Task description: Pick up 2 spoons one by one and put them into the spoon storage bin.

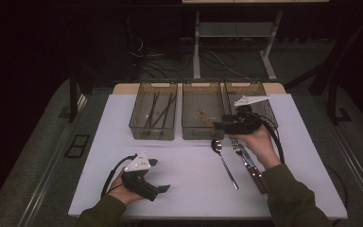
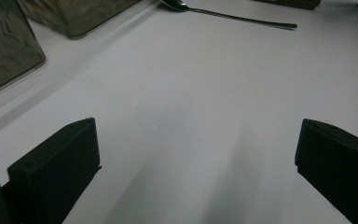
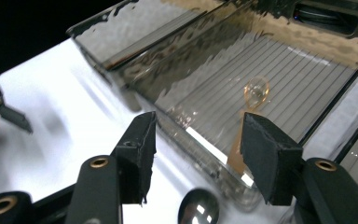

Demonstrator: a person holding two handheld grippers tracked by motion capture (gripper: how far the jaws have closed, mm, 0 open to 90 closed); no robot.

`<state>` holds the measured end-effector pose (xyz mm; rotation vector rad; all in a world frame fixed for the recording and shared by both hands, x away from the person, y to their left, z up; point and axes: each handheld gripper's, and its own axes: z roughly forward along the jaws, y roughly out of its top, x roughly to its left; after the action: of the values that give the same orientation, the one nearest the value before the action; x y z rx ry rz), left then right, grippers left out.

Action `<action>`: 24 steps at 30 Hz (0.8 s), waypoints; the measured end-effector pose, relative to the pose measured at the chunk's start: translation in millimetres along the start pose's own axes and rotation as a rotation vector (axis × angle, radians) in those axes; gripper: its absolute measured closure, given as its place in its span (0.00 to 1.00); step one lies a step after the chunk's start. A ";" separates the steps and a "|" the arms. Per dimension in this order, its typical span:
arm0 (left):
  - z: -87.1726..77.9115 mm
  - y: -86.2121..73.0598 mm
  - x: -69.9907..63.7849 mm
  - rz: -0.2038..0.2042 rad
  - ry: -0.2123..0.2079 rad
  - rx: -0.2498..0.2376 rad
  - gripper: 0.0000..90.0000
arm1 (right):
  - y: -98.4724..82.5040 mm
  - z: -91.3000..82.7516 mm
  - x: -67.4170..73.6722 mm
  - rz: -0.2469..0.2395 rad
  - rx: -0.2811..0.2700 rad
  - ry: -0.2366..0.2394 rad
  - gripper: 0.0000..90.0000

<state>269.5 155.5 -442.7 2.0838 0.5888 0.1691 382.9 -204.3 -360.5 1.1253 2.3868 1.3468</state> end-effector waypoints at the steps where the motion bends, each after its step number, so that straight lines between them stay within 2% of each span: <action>1: 0.0 0.0 0.0 0.000 0.000 0.000 0.00 | -2.5 -1.3 1.3 -0.003 0.003 0.004 0.50; 6: 0.1 0.0 0.2 0.000 0.002 0.003 0.00 | -17.7 -4.8 7.8 -0.026 0.026 0.019 0.50; 10: 0.2 0.0 0.3 0.001 0.003 0.004 0.00 | -32.1 -4.2 9.1 -0.026 0.048 0.022 0.50; 15: 0.0 0.0 -0.5 -0.001 0.005 0.002 0.00 | -43.7 0.5 6.9 0.004 0.068 0.029 0.50; 24: -0.3 0.1 -1.3 0.006 0.003 0.002 0.00 | -58.3 15.6 3.5 0.000 0.128 -0.010 0.50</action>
<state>268.3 155.0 -442.3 2.0879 0.5846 0.1749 357.4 -209.2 -415.1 1.1610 2.4966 1.2010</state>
